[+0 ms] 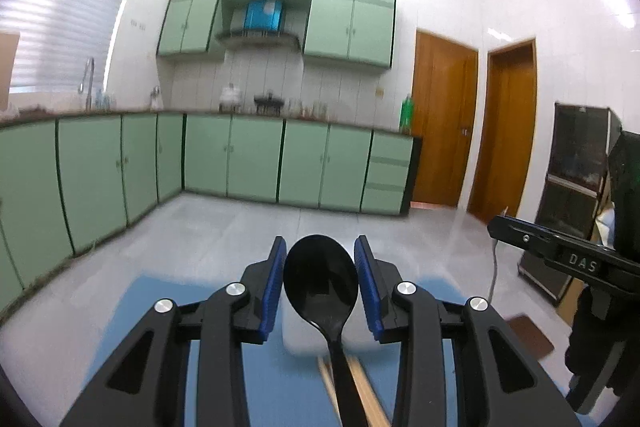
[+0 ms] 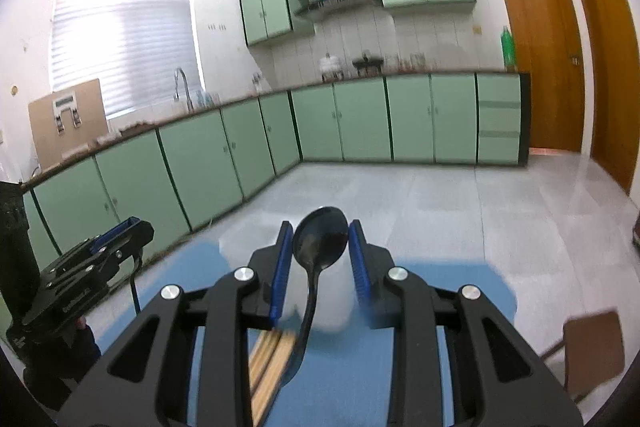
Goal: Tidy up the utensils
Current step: 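Carry both spoons over the white holder and open both grippers to drop them in, then move both open grippers back over the chopstick bundle, then grasp the black chopstick with the right gripper, then grasp a red-banded chopstick with the left gripper while the right gripper holds the black chopstick, then carry both chopsticks to the white holder and release them into it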
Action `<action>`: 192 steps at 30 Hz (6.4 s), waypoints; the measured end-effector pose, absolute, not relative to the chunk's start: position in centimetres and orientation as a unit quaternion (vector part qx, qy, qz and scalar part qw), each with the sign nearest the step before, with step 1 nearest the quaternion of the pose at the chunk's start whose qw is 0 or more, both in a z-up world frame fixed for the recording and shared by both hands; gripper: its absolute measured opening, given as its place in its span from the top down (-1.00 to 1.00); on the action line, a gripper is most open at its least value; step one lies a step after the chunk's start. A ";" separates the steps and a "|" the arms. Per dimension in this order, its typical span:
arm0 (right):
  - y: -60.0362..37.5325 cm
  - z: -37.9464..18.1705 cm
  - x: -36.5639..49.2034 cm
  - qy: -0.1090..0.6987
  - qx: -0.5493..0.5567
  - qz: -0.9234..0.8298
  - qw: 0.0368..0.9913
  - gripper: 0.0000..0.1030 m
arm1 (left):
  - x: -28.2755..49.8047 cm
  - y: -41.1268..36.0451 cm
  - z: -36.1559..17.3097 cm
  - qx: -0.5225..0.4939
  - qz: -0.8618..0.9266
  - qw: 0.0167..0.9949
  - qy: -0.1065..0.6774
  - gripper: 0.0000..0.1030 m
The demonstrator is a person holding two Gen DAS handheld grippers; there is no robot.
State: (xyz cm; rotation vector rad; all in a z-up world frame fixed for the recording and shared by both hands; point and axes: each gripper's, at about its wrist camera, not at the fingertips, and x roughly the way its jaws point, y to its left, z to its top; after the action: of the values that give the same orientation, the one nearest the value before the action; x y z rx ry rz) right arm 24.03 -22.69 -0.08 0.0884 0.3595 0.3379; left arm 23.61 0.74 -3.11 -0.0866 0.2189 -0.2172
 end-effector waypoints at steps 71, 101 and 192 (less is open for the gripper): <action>-16.7 -16.9 11.5 0.440 -0.046 0.129 0.887 -0.54 | 14.6 0.4 -17.9 -0.003 -0.054 0.895 0.443 -0.63; -18.3 -16.9 11.1 0.433 -0.015 0.134 0.891 0.89 | 14.0 -2.3 -18.2 0.012 -0.089 0.889 0.448 -0.73; -23.2 7.2 20.6 0.270 0.005 0.232 0.935 0.89 | 23.3 0.3 3.3 0.004 -0.161 0.957 0.243 0.89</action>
State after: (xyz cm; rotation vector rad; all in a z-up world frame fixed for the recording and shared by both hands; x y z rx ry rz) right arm 20.65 -23.25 7.18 0.0106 0.5517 0.4737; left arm 23.32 0.34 3.27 0.0072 0.4922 -0.3274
